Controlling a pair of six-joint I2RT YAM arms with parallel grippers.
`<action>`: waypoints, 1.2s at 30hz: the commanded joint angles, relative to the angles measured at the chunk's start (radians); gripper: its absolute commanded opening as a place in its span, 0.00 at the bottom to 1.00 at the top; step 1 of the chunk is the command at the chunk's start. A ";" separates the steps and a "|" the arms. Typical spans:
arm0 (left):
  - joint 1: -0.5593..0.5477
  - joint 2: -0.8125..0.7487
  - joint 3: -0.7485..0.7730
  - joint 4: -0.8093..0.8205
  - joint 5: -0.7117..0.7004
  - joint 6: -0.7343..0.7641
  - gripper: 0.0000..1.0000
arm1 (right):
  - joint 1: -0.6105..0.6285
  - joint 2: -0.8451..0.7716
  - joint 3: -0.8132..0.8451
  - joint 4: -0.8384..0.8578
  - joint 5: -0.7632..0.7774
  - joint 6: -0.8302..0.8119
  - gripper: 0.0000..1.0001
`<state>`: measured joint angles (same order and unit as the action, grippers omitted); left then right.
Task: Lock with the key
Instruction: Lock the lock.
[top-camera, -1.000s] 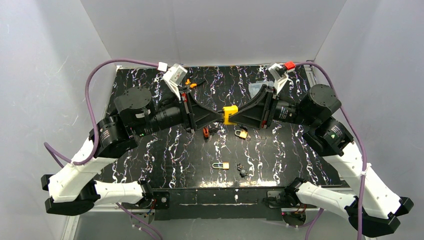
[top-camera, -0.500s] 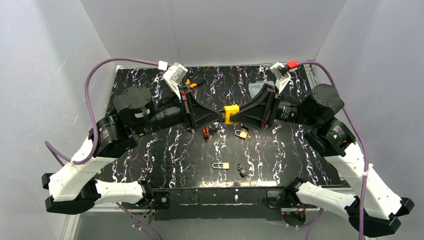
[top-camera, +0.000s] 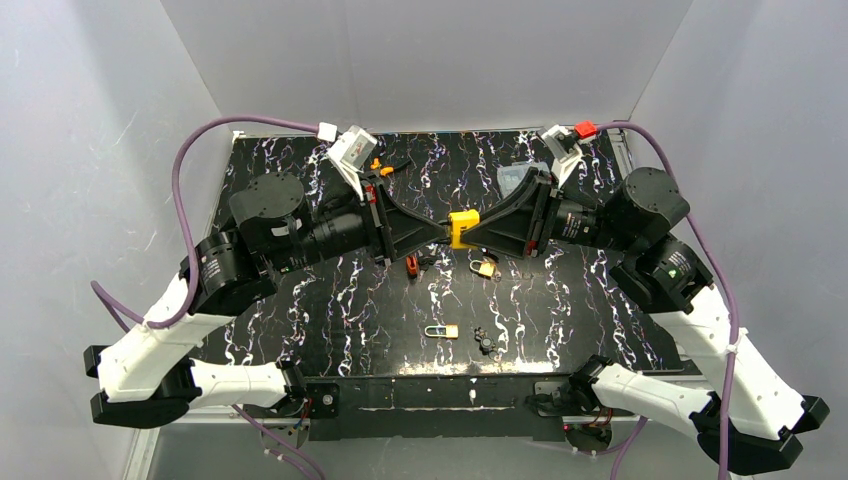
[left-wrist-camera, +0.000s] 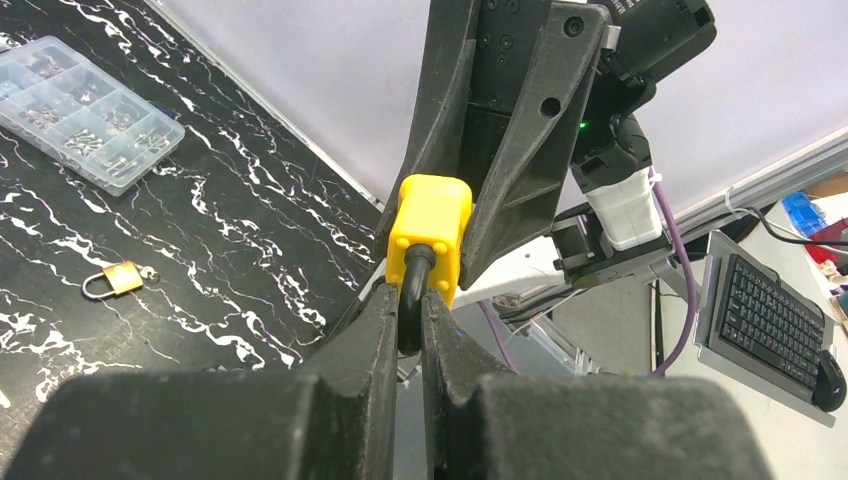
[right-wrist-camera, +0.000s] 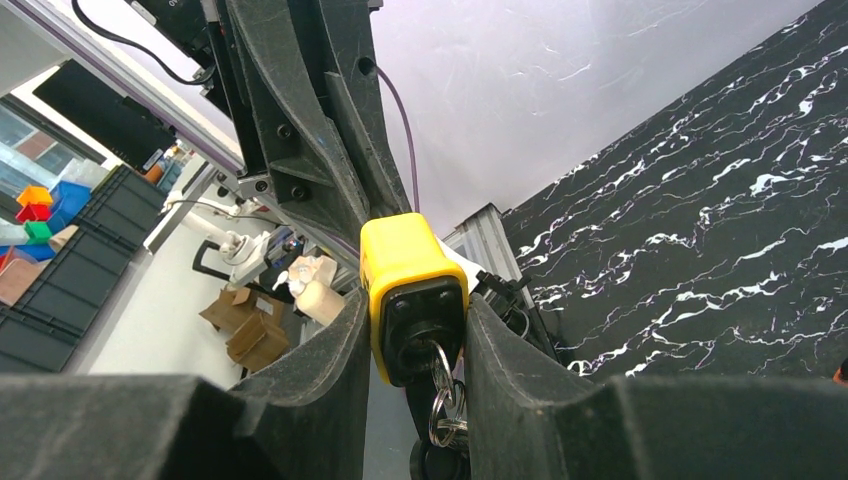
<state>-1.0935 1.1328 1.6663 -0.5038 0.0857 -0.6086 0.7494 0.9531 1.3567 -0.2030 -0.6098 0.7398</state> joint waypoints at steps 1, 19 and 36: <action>-0.051 0.175 -0.086 0.018 0.083 -0.034 0.00 | 0.074 0.053 0.058 0.205 -0.068 0.006 0.01; -0.050 -0.050 -0.197 0.049 -0.208 -0.056 0.00 | 0.070 -0.046 -0.045 0.111 0.026 -0.061 0.24; -0.033 -0.162 -0.113 -0.024 -0.220 0.054 0.00 | -0.137 -0.173 -0.238 0.229 -0.090 -0.007 0.77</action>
<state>-1.1395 1.0022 1.4915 -0.5440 -0.1467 -0.6060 0.6917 0.8055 1.1581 -0.1553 -0.5894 0.6797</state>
